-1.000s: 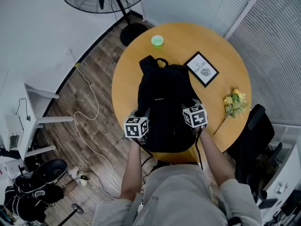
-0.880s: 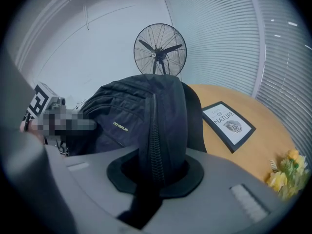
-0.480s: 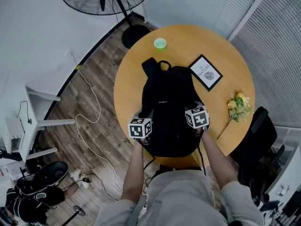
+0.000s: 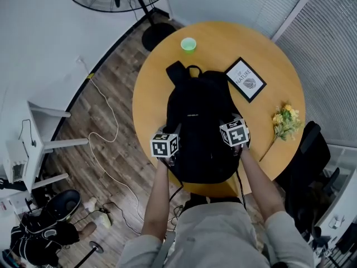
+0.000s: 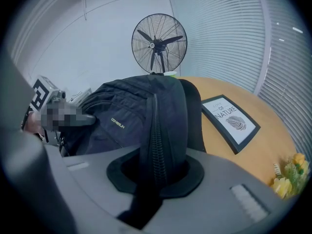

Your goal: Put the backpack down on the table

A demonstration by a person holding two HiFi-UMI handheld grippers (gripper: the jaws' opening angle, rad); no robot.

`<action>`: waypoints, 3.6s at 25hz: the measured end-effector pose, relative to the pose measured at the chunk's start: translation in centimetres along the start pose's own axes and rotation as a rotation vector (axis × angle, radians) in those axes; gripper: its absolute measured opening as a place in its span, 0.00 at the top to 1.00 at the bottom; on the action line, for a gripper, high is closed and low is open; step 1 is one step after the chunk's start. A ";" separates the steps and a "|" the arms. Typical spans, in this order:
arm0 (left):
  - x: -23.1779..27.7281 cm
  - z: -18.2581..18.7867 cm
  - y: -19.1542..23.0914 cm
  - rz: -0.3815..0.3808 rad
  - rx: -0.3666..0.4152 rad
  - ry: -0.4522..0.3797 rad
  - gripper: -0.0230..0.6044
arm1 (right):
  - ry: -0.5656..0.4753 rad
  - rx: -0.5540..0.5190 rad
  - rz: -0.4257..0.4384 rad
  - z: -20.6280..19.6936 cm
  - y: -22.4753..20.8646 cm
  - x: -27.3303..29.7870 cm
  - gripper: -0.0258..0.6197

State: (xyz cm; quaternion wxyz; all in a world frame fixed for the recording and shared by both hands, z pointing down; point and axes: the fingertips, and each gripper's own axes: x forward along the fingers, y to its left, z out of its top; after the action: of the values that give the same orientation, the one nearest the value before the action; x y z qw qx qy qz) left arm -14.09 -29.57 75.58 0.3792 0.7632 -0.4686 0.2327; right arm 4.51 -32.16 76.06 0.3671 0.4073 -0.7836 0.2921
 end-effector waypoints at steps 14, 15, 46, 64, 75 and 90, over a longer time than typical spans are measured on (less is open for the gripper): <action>2.5 -1.3 1.0 0.000 -0.009 0.061 0.83 | 0.076 -0.021 -0.037 -2.1 -1.6 1.9 0.87; 2.6 -1.4 1.1 0.000 -0.009 0.066 0.83 | 0.079 -0.021 -0.039 -2.2 -1.6 2.1 0.87; 3.5 -1.8 2.7 0.020 -0.010 0.086 0.67 | 0.083 0.058 -0.121 -3.3 -3.6 2.7 0.68; -2.8 -2.3 2.0 0.077 0.061 0.025 0.62 | -0.005 0.067 -0.160 -3.9 -2.1 -3.6 0.69; -7.1 -1.9 0.0 0.082 0.078 -0.055 0.62 | -0.082 0.053 -0.148 -3.4 0.1 -7.7 0.69; -13.2 -2.5 -6.8 0.041 0.058 -0.186 0.62 | -0.248 0.122 -0.111 -2.5 4.5 -14.7 0.69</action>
State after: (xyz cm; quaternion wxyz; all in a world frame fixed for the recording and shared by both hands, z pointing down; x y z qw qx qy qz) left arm -13.97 -18.57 65.26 0.3071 0.7824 -0.5103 0.1820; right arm 7.38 -21.77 64.79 0.2577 0.5045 -0.7798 0.2662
